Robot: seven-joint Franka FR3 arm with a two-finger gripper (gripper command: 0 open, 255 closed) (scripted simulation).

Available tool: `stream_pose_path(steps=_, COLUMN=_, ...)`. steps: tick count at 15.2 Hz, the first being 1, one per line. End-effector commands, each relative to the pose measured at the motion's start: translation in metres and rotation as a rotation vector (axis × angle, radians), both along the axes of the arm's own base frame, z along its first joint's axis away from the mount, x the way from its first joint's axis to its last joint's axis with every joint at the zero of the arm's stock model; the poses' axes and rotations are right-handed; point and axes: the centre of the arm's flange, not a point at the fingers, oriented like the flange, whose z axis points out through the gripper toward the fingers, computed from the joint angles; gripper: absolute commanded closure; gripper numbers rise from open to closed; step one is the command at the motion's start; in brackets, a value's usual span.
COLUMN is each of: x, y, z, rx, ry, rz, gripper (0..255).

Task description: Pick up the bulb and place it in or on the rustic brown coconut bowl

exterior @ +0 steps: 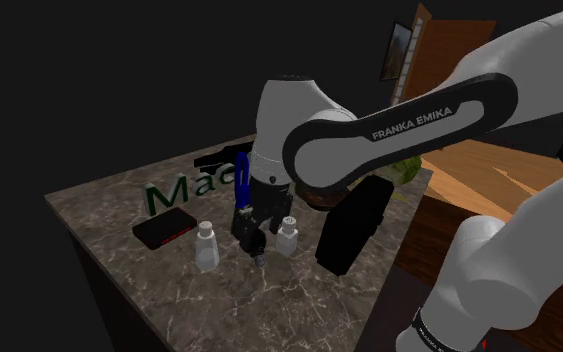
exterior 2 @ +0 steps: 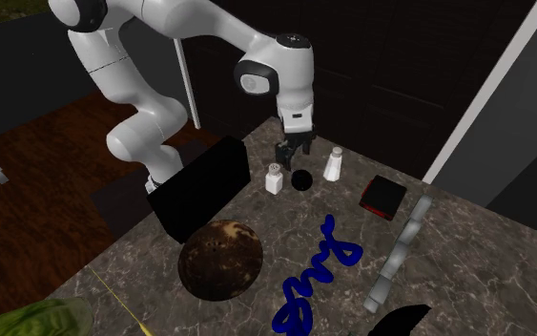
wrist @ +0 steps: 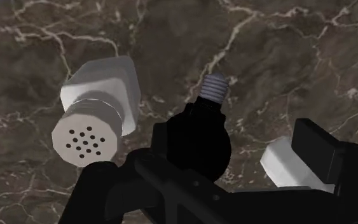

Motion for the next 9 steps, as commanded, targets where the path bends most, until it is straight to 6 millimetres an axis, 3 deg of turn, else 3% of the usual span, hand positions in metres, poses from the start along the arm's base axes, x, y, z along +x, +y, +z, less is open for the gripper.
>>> stream_pose_path(steps=1, x=0.035, y=-0.006, z=-0.002, rx=-0.027, ry=0.065, rz=-0.02, gripper=0)
stream_pose_path(steps=2, x=0.052, y=-0.008, z=-0.003, rx=-0.041, ry=0.099, rz=-0.031, gripper=0)
stream_pose_path(steps=3, x=0.057, y=-0.009, z=-0.003, rx=-0.045, ry=0.107, rz=-0.033, gripper=0)
stream_pose_path(steps=9, x=0.056, y=-0.009, z=-0.035, rx=-0.045, ry=0.107, rz=-0.033, gripper=0)
